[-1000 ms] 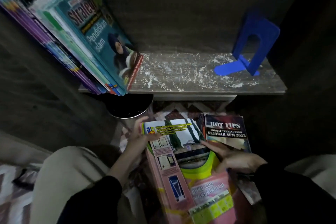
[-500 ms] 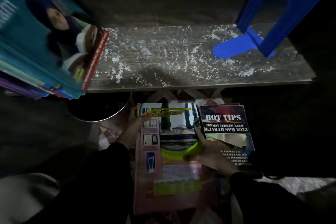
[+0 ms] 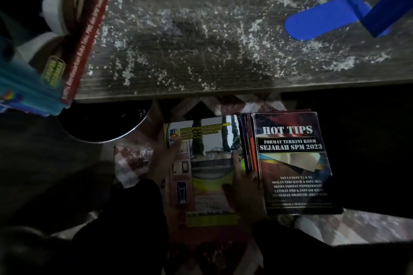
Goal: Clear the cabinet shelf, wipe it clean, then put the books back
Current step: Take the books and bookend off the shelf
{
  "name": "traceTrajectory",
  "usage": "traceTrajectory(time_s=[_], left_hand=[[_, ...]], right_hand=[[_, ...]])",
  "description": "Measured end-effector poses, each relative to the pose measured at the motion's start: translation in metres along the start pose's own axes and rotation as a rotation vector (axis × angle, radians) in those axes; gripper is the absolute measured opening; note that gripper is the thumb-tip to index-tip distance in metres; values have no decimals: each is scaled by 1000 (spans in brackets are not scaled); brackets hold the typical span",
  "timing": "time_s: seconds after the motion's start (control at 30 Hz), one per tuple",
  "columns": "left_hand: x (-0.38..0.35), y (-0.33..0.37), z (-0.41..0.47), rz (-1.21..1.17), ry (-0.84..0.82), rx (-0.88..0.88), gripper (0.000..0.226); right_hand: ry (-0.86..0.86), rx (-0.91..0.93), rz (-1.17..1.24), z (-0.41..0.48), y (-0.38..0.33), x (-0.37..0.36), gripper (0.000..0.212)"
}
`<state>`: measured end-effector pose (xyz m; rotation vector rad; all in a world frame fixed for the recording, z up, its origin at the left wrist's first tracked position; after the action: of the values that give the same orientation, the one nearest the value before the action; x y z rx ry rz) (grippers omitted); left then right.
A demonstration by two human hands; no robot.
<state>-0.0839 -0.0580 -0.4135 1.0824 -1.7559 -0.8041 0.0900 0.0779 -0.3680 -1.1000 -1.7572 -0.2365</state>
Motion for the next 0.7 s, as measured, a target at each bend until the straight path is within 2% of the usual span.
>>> traceTrajectory(time_s=[0.1,0.17,0.23,0.27,0.3,0.33,0.4,0.47,0.57,0.7], left_hand=[[-2,-7,-14,150,-100,-49,76],[-2,-19,-33,416,-181,-149,90],[0,-25,-57,684,-264,-247,103],[1,-25,-65,765,-268,-250,112],[0,-26,-71,828,-263,-233,119],[0,-23,-75,871,-259,-197,120],[-4,-19,-77,881,-266,-132,98],[-7,-14,-77,818,-256,-104,90],[-11,-12,-73,794,-251,-65,90],[-13,-9,-70,780,-277,-35,91]], right_hand=[[-2,-48,-66,-2,-5,-1,84],[-1,-58,-167,-6,-9,-6,74],[152,-14,-252,-7,-13,-10,65],[195,-5,-270,-7,-13,-13,64],[158,-3,-282,-6,-11,-18,64],[77,-3,-287,-5,-8,-25,65],[-47,-3,-281,0,-3,-31,69],[-17,27,-302,8,-3,-29,67],[20,114,-364,19,-4,-29,65],[21,132,-367,25,-4,-33,66]])
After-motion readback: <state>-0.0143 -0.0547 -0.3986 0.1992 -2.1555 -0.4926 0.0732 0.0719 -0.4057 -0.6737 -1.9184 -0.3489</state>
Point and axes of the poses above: each hand's wrist, its own z-axis towards the middle knuckle, its own x-axis out of the back of the hand, y = z × x, the point moved 3 cm from there along z, towards the middle knuckle, and after that the axes turned 12 degrees about y, right-handed, at the moved point
